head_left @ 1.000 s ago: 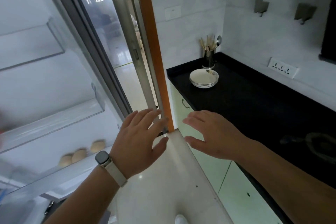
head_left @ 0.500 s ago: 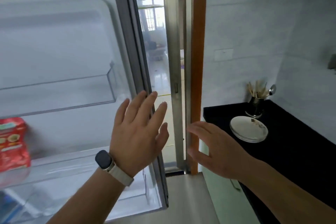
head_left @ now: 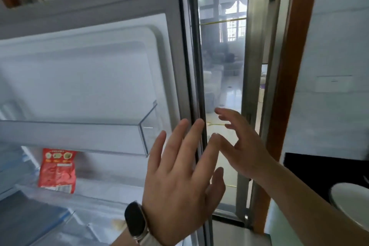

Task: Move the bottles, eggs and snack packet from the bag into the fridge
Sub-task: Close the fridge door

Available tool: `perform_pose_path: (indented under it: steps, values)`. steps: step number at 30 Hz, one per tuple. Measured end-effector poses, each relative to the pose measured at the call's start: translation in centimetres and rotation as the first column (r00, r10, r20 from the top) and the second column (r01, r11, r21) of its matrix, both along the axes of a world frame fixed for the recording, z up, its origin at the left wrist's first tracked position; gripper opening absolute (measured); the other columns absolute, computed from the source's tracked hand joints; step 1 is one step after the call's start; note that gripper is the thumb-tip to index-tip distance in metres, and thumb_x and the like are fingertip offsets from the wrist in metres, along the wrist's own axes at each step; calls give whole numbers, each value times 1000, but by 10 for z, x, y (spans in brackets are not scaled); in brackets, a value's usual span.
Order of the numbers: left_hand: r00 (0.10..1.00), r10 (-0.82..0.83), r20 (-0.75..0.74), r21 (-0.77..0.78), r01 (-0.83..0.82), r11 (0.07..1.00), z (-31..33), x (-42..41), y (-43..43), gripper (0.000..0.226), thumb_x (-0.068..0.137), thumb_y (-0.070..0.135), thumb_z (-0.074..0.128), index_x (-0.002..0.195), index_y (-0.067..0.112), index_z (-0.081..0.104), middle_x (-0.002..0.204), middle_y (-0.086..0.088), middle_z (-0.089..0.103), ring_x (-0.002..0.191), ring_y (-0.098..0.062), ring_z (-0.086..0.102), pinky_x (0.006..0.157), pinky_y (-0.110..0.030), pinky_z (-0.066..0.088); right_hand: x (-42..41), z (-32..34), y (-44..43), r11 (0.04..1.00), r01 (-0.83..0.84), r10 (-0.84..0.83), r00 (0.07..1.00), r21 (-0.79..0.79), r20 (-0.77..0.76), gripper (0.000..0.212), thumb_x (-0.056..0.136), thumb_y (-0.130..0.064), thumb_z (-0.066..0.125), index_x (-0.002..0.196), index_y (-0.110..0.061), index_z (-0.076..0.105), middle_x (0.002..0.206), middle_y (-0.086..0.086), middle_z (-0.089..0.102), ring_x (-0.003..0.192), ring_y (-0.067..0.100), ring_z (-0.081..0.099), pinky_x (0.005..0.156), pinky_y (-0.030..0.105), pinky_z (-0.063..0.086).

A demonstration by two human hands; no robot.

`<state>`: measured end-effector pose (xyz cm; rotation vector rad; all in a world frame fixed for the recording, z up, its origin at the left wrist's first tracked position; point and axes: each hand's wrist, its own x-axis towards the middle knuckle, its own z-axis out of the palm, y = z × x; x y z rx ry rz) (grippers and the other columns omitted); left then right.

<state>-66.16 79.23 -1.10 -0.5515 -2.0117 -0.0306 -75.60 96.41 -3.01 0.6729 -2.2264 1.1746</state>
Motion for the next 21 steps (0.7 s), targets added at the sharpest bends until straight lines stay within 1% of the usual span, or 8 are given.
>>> perform_pose_path:
  steps: [4, 8, 10, 12, 14, 16, 18, 21]
  values:
    - [988, 156, 10, 40, -156, 987, 1, -15, 17, 61, 82, 38, 64, 138, 22, 47, 151, -9, 43, 141, -30, 38, 112, -52, 32, -38, 13, -9, 953, -259, 257, 966, -154, -37, 60, 93, -56, 49, 144, -25, 42, 139, -21, 50, 128, 4, 50, 101, 25, 47]
    - [964, 263, -31, 105, -258, 960, 3, -28, 20, 60, 84, 36, 64, 139, 22, 46, 151, -9, 40, 141, -32, 40, 110, -51, 36, -51, 23, -25, 840, -507, 496, 862, -195, -107, 50, 96, -41, 52, 139, -16, 47, 126, -11, 62, 116, 14, 62, 93, 25, 51]
    - [932, 357, -61, 100, -351, 931, -2, -44, 35, 56, 87, 35, 64, 138, 22, 48, 150, -10, 38, 140, -33, 41, 110, -51, 37, -66, 21, -23, 741, -627, 628, 774, -239, -82, 47, 96, -34, 51, 138, -12, 47, 120, -8, 64, 111, 18, 64, 88, 31, 54]
    - [924, 373, -87, 96, -365, 926, -6, -44, 31, 54, 87, 35, 65, 138, 22, 49, 152, -11, 38, 141, -33, 39, 110, -51, 36, -69, 18, -31, 696, -669, 668, 737, -263, -107, 49, 96, -29, 51, 138, -6, 44, 117, -5, 64, 107, 21, 65, 84, 34, 56]
    - [901, 421, -107, 83, -414, 907, -12, -48, 32, 54, 87, 35, 65, 138, 22, 50, 153, -11, 38, 144, -31, 35, 111, -52, 35, -74, 15, -35, 606, -738, 728, 665, -297, -167, 49, 96, -23, 51, 140, -3, 40, 116, -6, 63, 105, 19, 65, 84, 29, 53]
    - [882, 457, -118, 76, -451, 889, -14, -51, 32, 52, 88, 35, 65, 136, 22, 51, 151, -12, 36, 145, -31, 34, 111, -52, 35, -79, 13, -41, 526, -786, 769, 603, -324, -214, 51, 95, -19, 50, 142, -6, 36, 121, -5, 61, 108, 18, 64, 87, 26, 50]
    - [860, 493, -134, 76, -487, 870, -18, -50, 29, 50, 88, 35, 64, 135, 22, 51, 151, -13, 35, 143, -33, 35, 110, -53, 37, -78, 11, -47, 433, -838, 812, 522, -331, -260, 55, 93, -12, 49, 143, 1, 30, 128, 1, 59, 114, 19, 61, 92, 27, 49]
    - [846, 510, -158, 65, -506, 860, -23, -43, 26, 58, 84, 35, 67, 138, 22, 49, 153, -11, 29, 144, -33, 34, 109, -53, 39, -71, 6, -56, 340, -873, 836, 450, -349, -312, 57, 90, -4, 46, 140, 9, 23, 129, -6, 56, 115, 9, 59, 93, 20, 48]
